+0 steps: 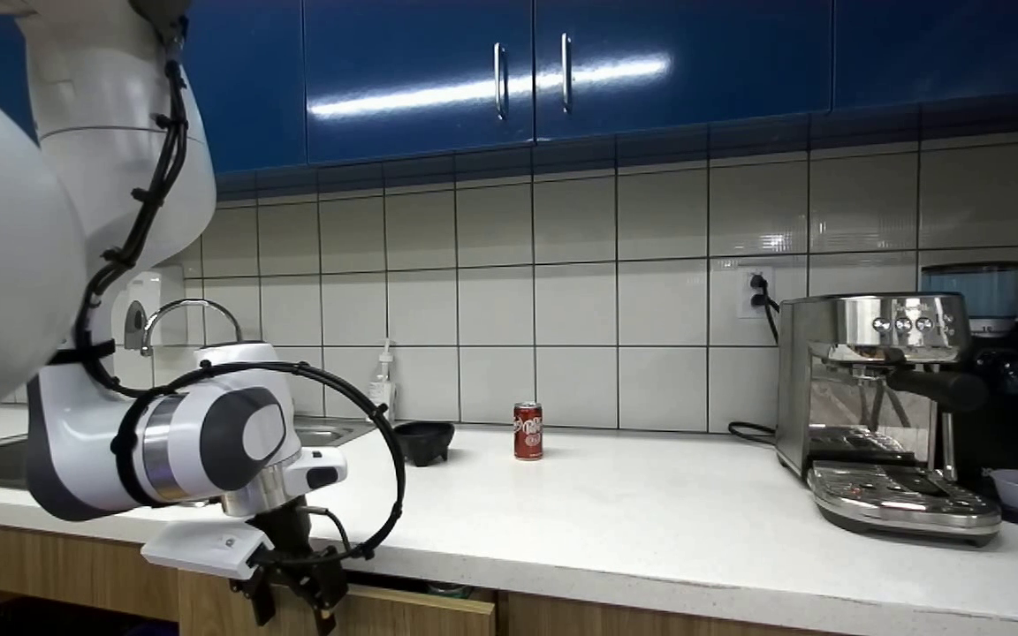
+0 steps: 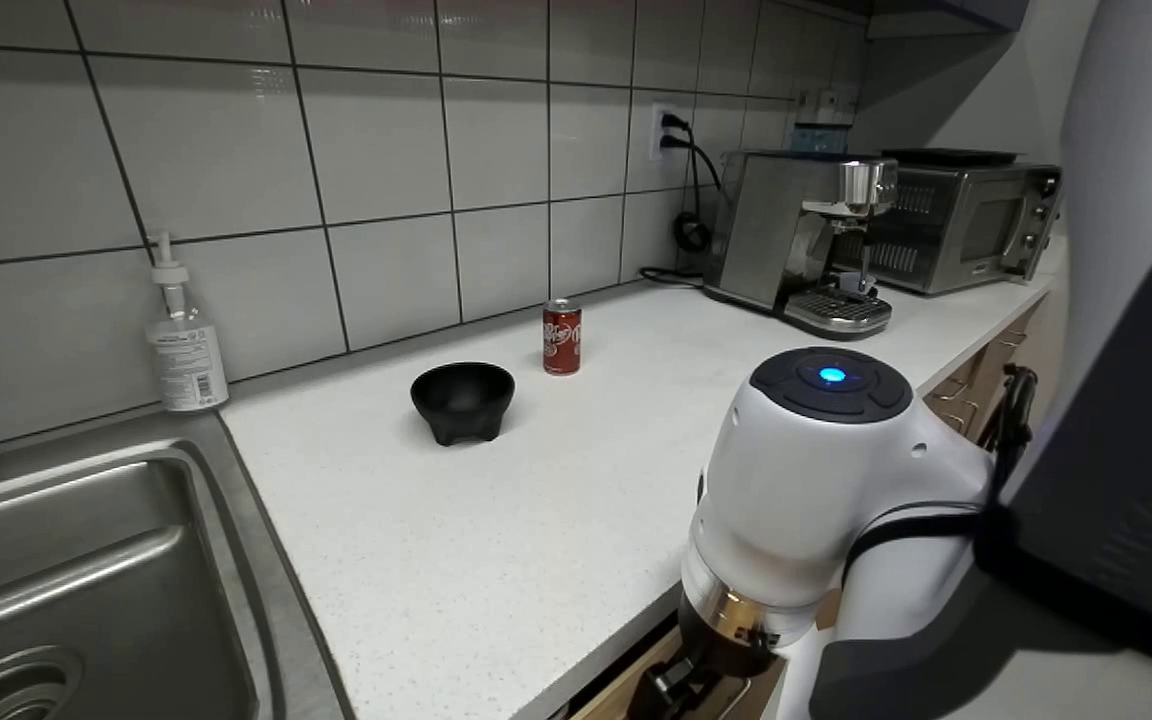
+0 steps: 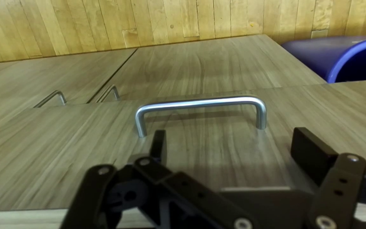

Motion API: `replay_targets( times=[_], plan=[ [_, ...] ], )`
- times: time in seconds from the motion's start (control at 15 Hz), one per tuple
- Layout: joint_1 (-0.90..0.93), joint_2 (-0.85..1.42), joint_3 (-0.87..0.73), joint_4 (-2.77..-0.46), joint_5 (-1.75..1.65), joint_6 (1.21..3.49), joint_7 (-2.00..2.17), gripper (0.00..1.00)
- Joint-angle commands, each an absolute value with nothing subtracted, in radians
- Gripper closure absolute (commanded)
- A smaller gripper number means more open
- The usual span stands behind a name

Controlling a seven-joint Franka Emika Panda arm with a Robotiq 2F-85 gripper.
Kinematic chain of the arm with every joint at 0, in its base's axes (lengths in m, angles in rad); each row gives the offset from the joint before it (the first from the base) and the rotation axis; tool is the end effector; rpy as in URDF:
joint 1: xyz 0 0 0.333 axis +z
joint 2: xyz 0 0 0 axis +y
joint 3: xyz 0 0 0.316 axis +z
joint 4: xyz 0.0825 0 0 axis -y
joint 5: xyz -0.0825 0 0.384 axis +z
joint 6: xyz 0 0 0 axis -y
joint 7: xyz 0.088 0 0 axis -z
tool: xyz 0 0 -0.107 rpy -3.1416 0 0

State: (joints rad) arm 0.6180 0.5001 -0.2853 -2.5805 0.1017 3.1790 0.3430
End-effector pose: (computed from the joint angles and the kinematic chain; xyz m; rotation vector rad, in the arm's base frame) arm 0.4172 0.1166 0.1054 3.0476 -0.1081 0.2457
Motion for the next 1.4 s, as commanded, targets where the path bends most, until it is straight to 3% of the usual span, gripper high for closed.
replay_targets(
  times=[0.0, 1.33],
  plan=[
    [0.613, 0.535, -0.305, -2.530, 0.135, 3.237, 0.335, 0.00],
    [0.394, 0.362, -0.144, -2.612, 0.057, 3.121, 0.154, 0.00]
  ],
)
